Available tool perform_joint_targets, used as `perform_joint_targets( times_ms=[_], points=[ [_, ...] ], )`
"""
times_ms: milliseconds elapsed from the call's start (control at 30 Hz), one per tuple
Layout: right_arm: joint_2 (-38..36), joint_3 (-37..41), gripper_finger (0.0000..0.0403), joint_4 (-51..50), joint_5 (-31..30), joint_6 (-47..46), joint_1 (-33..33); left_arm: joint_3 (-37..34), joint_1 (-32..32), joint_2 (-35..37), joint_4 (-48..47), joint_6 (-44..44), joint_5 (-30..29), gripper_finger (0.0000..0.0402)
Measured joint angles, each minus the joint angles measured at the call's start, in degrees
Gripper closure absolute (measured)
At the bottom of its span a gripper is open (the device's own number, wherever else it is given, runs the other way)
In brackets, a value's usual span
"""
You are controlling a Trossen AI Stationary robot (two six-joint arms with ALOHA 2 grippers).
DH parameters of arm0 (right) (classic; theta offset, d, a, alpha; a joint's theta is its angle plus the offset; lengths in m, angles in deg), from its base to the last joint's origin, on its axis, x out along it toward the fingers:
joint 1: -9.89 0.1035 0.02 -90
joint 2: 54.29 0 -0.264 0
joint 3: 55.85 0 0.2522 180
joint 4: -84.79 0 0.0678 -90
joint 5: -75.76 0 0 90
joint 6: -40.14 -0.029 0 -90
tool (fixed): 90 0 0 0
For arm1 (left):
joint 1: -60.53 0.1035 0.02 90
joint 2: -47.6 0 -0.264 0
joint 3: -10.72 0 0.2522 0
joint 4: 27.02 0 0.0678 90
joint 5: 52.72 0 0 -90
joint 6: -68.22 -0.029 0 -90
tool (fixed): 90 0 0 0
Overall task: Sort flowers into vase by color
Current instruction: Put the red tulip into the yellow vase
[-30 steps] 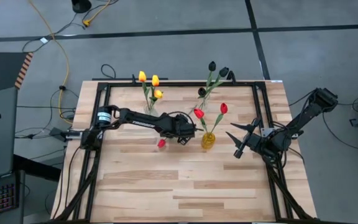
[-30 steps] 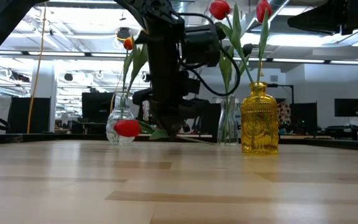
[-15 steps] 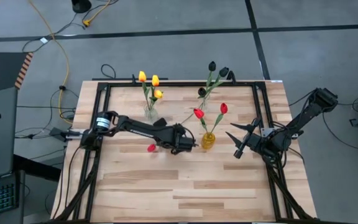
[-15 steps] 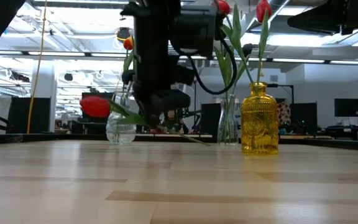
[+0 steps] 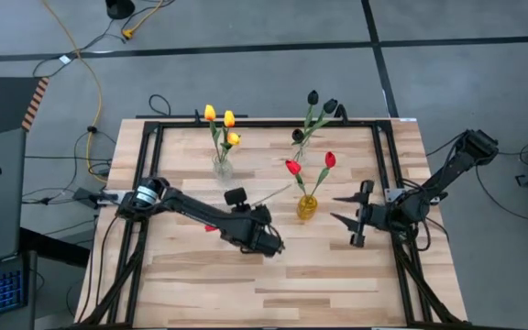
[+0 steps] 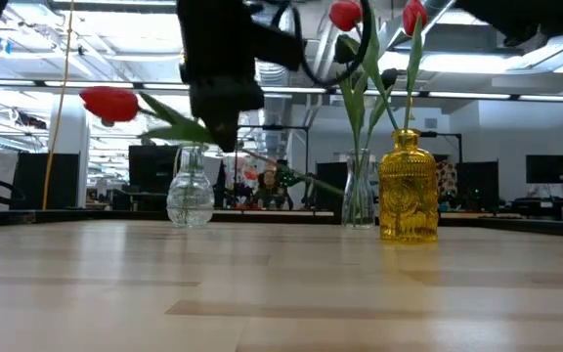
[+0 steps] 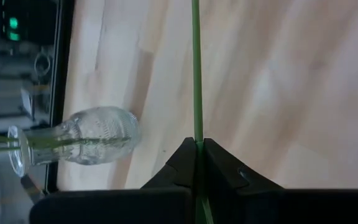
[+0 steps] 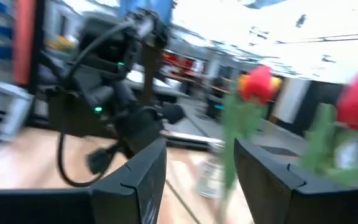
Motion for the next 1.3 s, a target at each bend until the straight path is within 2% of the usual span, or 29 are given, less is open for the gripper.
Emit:
perform_joint_targets(
  times_ms=[233, 500, 600, 767, 1033, 1300],
  points=[
    [0.01, -0.02, 0.0187, -1.29, 12.45, -6.96, -0.01, 3.95, -5.22, -0.02, -1.09, -3.82, 0.13, 0.0399],
    [0.41, -0.21, 0.0192, -1.44, 19.27, -13.33, -0.05, 8.37, -8.59, -0.04, -0.26, -11.38, 0.2, 0.0399],
    [2.81, -1.61, 0.0197, -1.44, 19.82, -14.6, -0.05, 8.94, -8.58, -0.04, 1.4, -14.34, 0.41, 0.0399],
    [10.84, -5.96, 0.0207, -1.54, 19.76, -12.12, -0.05, 8.94, -8.52, -0.04, 4.03, -19.11, 2.79, 0.0399],
    [23.32, -13.62, 0.0211, -1.89, 19.57, -8.54, -0.7, 8.94, -8.52, -0.04, 5.7, -20.72, 2.79, 0.0399],
    [32.32, -21.47, 0.0211, -9.92, 19.41, -8.63, -4.13, 8.94, -8.5, -0.04, 9.43, -20.77, 2.83, 0.0399]
  ],
)
